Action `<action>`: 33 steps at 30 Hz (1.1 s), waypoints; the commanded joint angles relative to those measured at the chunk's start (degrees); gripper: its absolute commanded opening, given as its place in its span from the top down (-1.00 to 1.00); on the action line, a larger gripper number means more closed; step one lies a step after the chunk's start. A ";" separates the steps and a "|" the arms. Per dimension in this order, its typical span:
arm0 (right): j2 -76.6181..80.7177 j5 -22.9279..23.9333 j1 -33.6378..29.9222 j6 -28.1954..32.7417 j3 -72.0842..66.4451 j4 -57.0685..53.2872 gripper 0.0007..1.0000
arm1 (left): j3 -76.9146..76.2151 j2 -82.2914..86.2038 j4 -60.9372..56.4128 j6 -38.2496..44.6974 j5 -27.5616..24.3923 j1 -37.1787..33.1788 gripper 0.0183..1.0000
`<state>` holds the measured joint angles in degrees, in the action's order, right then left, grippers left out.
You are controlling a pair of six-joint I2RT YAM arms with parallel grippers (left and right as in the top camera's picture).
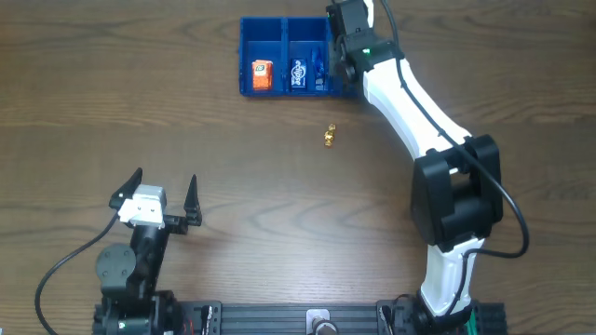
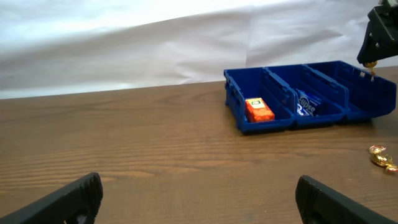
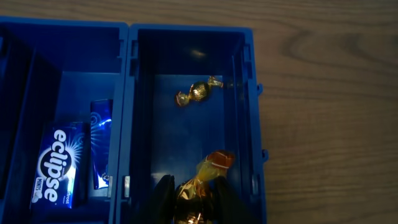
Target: Sort Candies Into Trays
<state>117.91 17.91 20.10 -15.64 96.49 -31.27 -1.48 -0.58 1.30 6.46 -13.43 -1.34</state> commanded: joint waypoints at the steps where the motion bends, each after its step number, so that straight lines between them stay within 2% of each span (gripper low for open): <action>1: 1.09 0.15 -0.31 0.72 1.42 0.85 0.15 | 1.20 0.37 1.75 0.87 -1.20 -0.13 -1.00; 2: 1.09 -0.02 -0.31 0.72 1.42 0.98 -0.22 | 1.20 0.37 1.75 0.87 -1.20 -0.13 -1.00; 3: 1.09 -0.04 -0.31 0.72 1.42 0.98 -0.77 | 1.20 0.37 1.75 0.87 -1.20 -0.13 -1.00; 4: 1.09 -0.24 -0.31 0.72 1.42 0.98 -1.00 | 1.20 0.37 1.75 0.87 -1.20 -0.13 -1.00; 8: 1.09 -1.88 -0.28 0.37 1.42 0.15 -1.00 | 1.20 0.37 1.75 0.87 -1.20 -0.13 -0.99; 10: 0.94 -2.82 -0.22 -1.66 1.53 -1.88 -1.00 | 1.20 0.37 1.75 0.85 -1.20 -0.13 -1.00; 14: -0.42 -8.50 0.96 -6.34 1.75 -11.10 -1.00 | 1.20 0.37 1.75 0.85 -1.20 -0.13 -1.00; 16: -0.39 -13.03 1.92 -8.61 1.73 -16.83 -1.00 | 1.20 0.37 1.75 0.87 -1.20 -0.13 -1.00; 19: 0.79 -16.59 3.37 -8.63 1.60 -21.11 -1.00 | 1.20 0.37 1.75 0.85 -1.20 -0.13 -1.00; 24: 2.29 -16.50 6.08 -9.77 -1.40 -19.30 -1.00 | 1.20 0.37 1.75 0.85 -1.20 -0.13 -1.00; 27: 3.93 -14.14 6.32 -11.43 -3.15 -17.70 -1.00 | 1.20 0.37 1.75 0.85 -1.20 -0.13 -1.00; 33: 7.91 -13.77 6.32 -12.66 -3.17 -18.82 -1.00 | 1.20 0.37 1.75 0.85 -1.20 -0.13 -1.00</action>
<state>124.33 3.05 26.70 -26.00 93.86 -48.97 -1.48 -0.58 1.30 6.46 -13.43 -1.34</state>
